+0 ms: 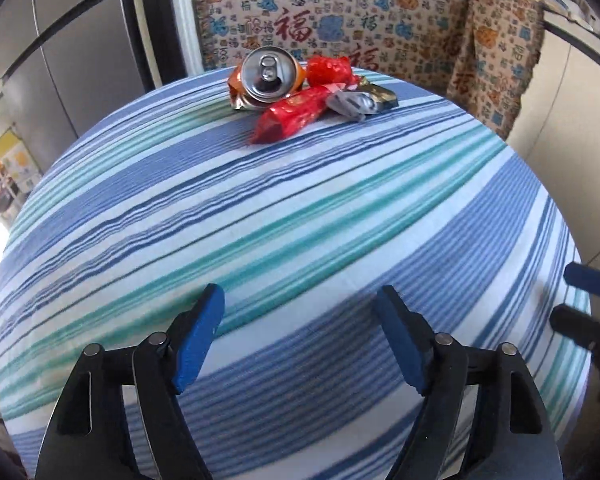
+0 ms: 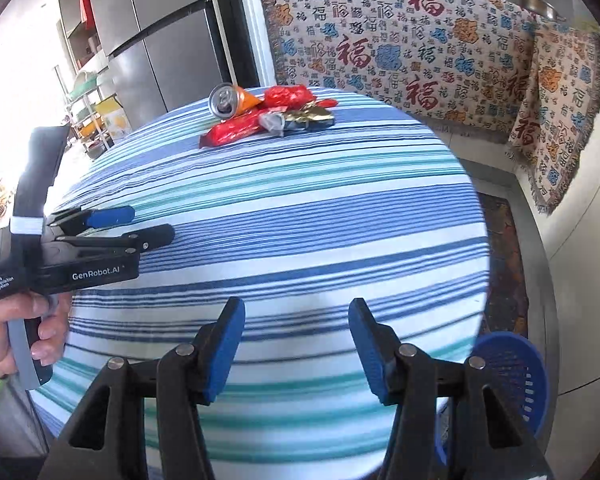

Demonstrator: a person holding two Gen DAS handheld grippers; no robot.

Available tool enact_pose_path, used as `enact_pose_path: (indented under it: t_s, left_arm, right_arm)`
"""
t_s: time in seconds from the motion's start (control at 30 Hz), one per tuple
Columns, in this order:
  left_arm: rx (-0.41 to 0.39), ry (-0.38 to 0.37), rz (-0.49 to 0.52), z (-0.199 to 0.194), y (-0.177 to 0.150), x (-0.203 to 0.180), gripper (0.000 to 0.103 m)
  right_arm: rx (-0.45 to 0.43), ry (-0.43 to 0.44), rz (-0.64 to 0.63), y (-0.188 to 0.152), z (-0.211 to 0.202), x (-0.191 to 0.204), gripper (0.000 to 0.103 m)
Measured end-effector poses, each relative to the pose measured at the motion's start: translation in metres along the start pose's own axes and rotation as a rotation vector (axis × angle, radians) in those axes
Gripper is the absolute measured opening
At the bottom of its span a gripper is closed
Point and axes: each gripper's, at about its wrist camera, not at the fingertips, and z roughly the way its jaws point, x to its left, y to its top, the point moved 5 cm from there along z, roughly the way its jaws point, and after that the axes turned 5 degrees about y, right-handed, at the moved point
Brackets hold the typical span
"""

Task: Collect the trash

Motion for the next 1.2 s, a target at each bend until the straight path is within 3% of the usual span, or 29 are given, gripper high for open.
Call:
enact_pose_path:
  t_s: [0.3, 0.6, 0.67, 0.7, 0.73, 0.83, 0.9, 1.1, 1.2]
  left_arm:
    - [-0.001, -0.034, 0.019, 0.048, 0.058, 0.015, 0.083]
    - [0.002, -0.040, 0.018, 0.083, 0.102, 0.009, 0.085]
    - [-0.006, -0.037, 0.018, 0.085, 0.107, 0.008, 0.077]
    - [-0.015, -0.042, 0.016, 0.084, 0.108, 0.009, 0.062]
    - [-0.025, -0.051, 0.009, 0.082, 0.109, 0.010, 0.037]
    - [-0.037, -0.101, -0.040, 0.076, 0.106, 0.018, 0.026]
    - [-0.036, -0.098, -0.074, 0.069, 0.096, 0.026, 0.026]
    - [-0.012, 0.008, -0.071, 0.022, 0.035, 0.055, 0.027]
    - [0.017, 0.040, -0.089, 0.000, 0.003, 0.070, 0.033]
  right_arm:
    - [-0.035, -0.125, -0.039, 0.020, 0.038, 0.021, 0.058]
    - [-0.029, -0.127, -0.043, 0.023, 0.042, 0.022, 0.058]
    - [-0.028, -0.127, -0.042, 0.024, 0.042, 0.023, 0.058]
    - [-0.028, -0.127, -0.043, 0.024, 0.042, 0.023, 0.058]
    - [-0.028, -0.127, -0.043, 0.024, 0.042, 0.023, 0.058]
    - [-0.026, -0.127, -0.044, 0.024, 0.042, 0.023, 0.058]
    - [-0.026, -0.127, -0.044, 0.024, 0.042, 0.022, 0.058]
    - [-0.024, -0.125, -0.043, 0.023, 0.041, 0.025, 0.058]
    - [-0.019, -0.133, -0.047, 0.025, 0.042, 0.025, 0.058]
